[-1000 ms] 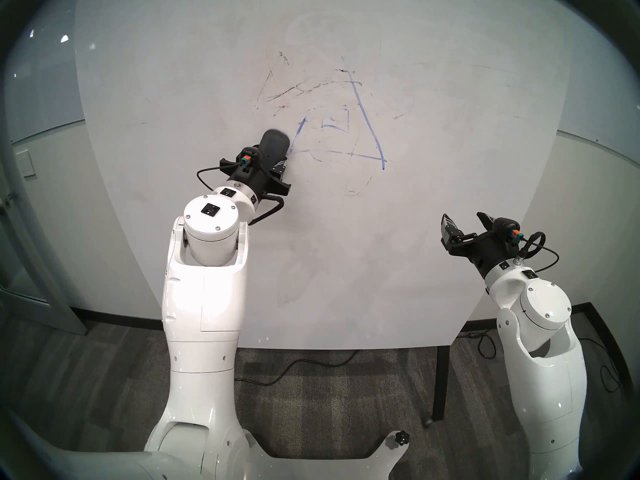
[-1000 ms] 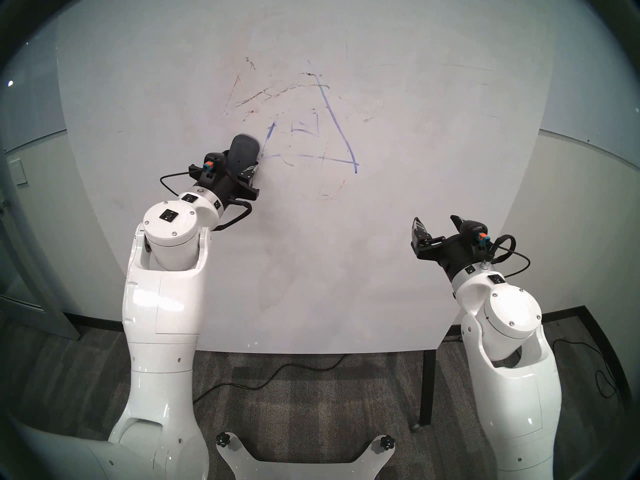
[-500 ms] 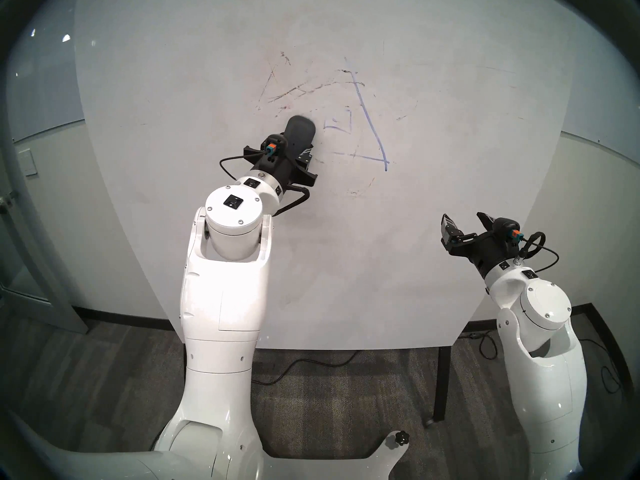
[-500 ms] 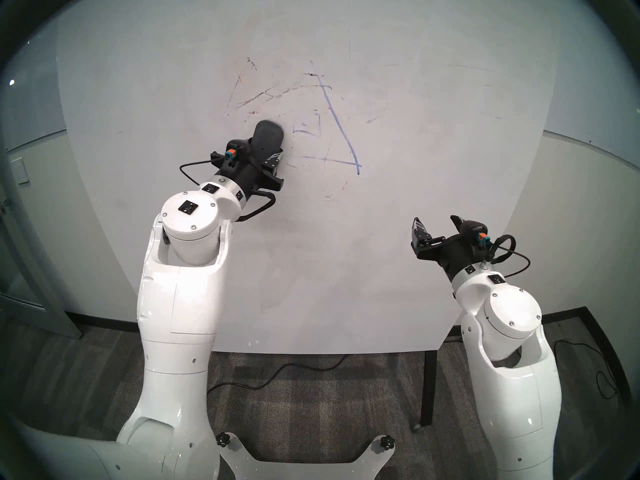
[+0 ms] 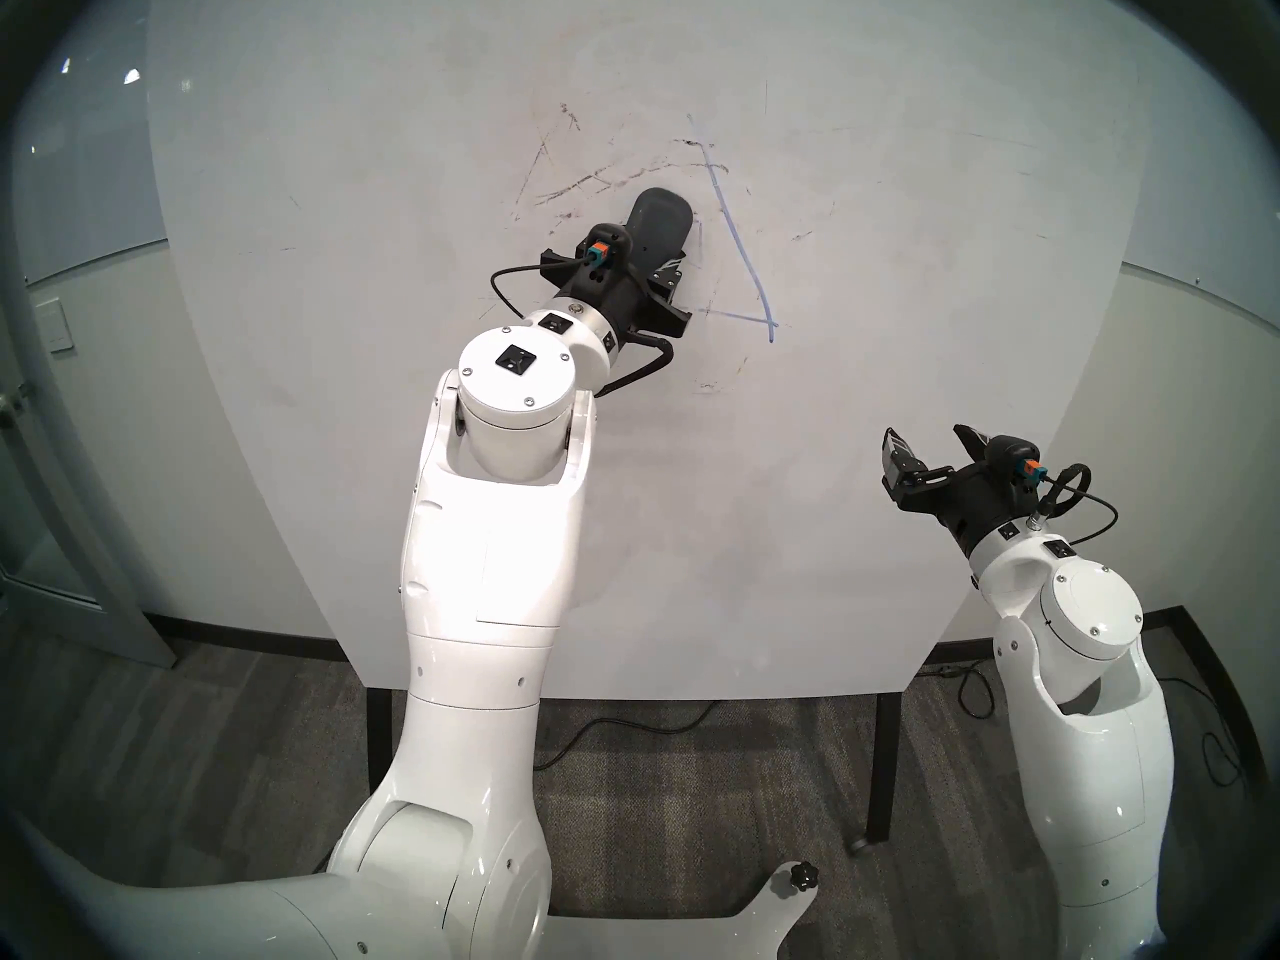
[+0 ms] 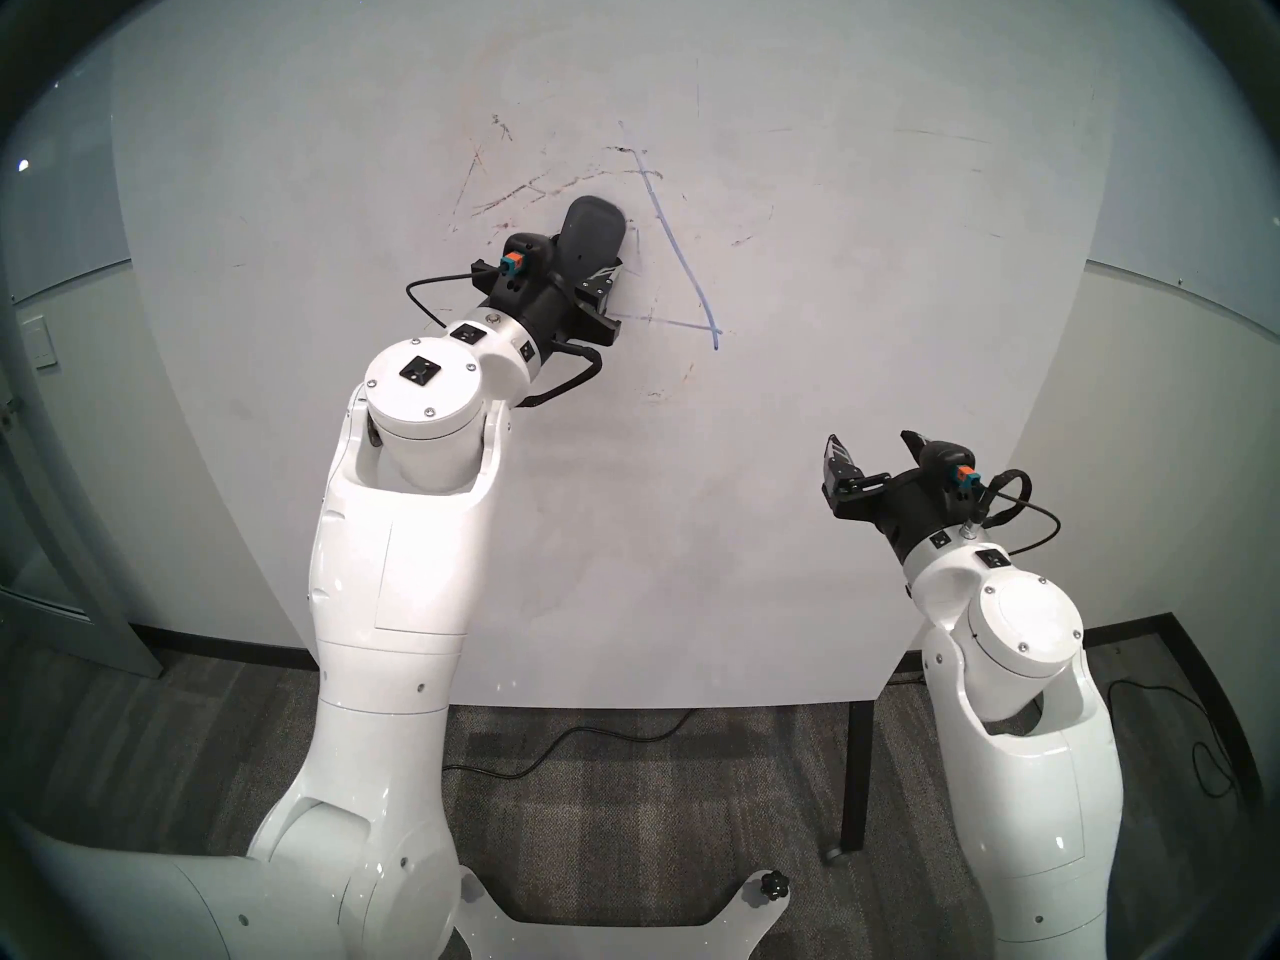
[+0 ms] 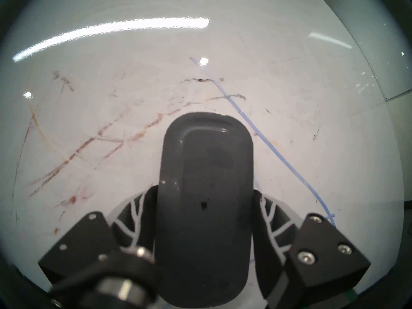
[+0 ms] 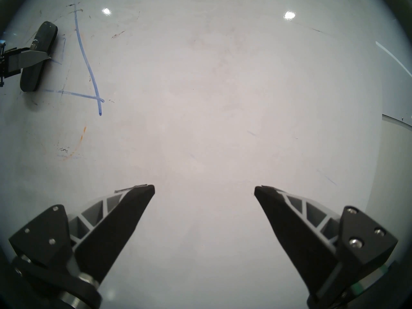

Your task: Erase all marks on the whiteboard with the eraser

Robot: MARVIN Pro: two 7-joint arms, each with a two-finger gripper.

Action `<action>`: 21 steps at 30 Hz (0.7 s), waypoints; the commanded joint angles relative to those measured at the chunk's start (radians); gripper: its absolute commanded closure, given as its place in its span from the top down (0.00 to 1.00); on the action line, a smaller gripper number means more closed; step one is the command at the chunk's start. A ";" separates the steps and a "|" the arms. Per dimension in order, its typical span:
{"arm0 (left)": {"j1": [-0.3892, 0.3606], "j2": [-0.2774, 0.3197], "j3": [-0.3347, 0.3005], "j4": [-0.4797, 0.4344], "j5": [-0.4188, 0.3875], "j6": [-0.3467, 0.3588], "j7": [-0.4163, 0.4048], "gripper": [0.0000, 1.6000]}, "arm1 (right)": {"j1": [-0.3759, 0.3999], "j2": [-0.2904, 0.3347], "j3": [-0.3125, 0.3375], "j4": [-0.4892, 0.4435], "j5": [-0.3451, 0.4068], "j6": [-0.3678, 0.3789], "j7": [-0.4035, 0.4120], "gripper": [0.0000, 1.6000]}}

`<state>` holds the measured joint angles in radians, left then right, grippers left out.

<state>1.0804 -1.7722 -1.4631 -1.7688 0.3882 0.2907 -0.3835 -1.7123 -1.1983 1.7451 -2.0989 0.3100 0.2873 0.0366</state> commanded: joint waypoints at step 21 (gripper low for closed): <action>0.136 0.048 -0.088 -0.138 0.005 0.056 -0.013 0.00 | 0.007 0.001 -0.001 -0.023 0.000 -0.003 0.002 1.00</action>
<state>1.1907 -1.7283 -1.5630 -1.8868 0.3968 0.3605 -0.3857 -1.7123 -1.1983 1.7451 -2.0992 0.3100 0.2873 0.0366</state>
